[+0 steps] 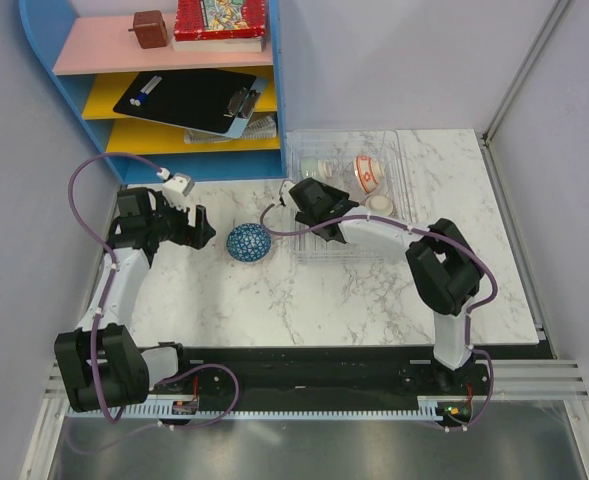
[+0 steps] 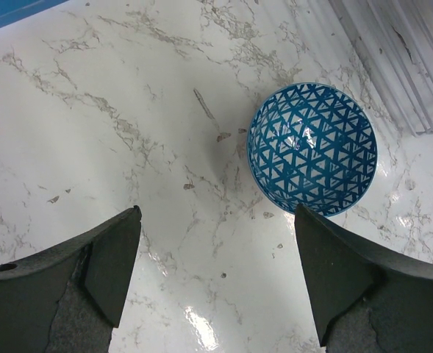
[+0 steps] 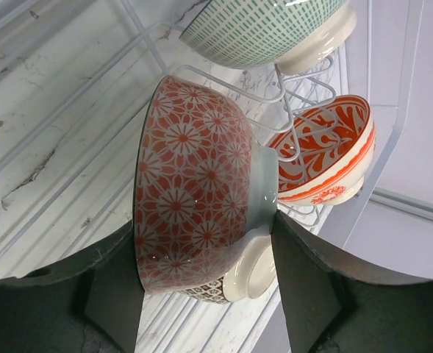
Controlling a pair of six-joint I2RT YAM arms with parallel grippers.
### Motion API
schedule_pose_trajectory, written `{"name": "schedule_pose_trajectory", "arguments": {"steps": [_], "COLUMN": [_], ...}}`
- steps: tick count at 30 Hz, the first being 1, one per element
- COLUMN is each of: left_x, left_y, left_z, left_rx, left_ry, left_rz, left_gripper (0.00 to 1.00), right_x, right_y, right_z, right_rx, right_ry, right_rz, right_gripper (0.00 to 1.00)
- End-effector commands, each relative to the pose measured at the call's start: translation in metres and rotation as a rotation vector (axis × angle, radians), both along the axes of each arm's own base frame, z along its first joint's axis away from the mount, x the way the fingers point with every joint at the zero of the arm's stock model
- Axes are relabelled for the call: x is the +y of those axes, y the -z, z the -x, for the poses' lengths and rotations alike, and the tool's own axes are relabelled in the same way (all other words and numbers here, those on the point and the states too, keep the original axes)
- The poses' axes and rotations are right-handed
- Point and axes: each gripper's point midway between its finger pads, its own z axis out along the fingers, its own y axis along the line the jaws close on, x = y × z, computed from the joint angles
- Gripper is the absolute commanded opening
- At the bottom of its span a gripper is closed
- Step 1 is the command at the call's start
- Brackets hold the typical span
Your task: Load the bowls into the dish rack
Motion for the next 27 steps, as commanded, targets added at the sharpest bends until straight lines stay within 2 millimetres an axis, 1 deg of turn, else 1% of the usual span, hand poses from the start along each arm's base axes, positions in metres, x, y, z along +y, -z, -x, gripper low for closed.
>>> {"name": "schedule_pose_trajectory", "arguments": {"steps": [1,2,3,4,5,6,8,10,13,18,22,25,27], "left_x": [-0.002,-0.002,-0.001,-0.002,-0.002,-0.002,-0.002,-0.001,-0.002,-0.001,-0.001,-0.001,-0.002], "left_y": [-0.017,-0.017,-0.017,-0.017,-0.016,-0.016,-0.016,-0.017,-0.017,-0.017,-0.018,-0.017,-0.016], "left_z": [-0.002,-0.002,-0.002,-0.002,-0.002,-0.002,-0.003,-0.003,-0.002,-0.002,-0.003,-0.002,-0.002], "left_rx": [-0.055,-0.057,-0.056,-0.056,-0.054,-0.054,-0.052,-0.054,-0.054,-0.056,-0.061,-0.055,-0.052], "left_ry": [-0.004,-0.003,-0.005,-0.003,-0.003,-0.003,-0.001,-0.004,-0.003,-0.004,-0.005,-0.002,0.0], "left_rz": [0.022,0.022,0.022,0.022,0.022,0.022,0.025,0.023,0.022,0.02,0.019,0.02,0.021], "left_gripper": [0.91,0.91,0.91,0.91,0.91,0.91,0.91,0.91,0.91,0.91,0.91,0.91,0.91], "right_x": [-0.003,-0.002,-0.002,-0.006,-0.005,-0.009,-0.01,-0.013,-0.012,-0.005,0.005,0.007,0.007], "right_y": [-0.001,0.001,0.002,0.003,0.005,0.005,0.005,0.006,0.008,0.004,-0.008,-0.018,-0.025], "right_z": [0.008,0.01,0.012,0.011,0.013,0.011,0.012,0.011,0.014,0.02,0.025,0.026,0.022], "right_rx": [0.035,0.05,0.056,0.061,0.075,0.08,0.097,0.106,0.137,0.184,0.218,0.214,0.192], "right_ry": [-0.009,-0.021,-0.018,-0.007,-0.016,-0.002,-0.005,0.004,-0.005,-0.033,-0.062,-0.061,-0.044], "right_rz": [-0.054,-0.065,-0.076,-0.084,-0.095,-0.11,-0.135,-0.152,-0.169,-0.234,-0.298,-0.326,-0.339], "right_gripper": [0.78,0.86,0.89,0.91,0.94,0.96,0.98,0.98,0.97,0.98,0.98,0.98,0.98]}}
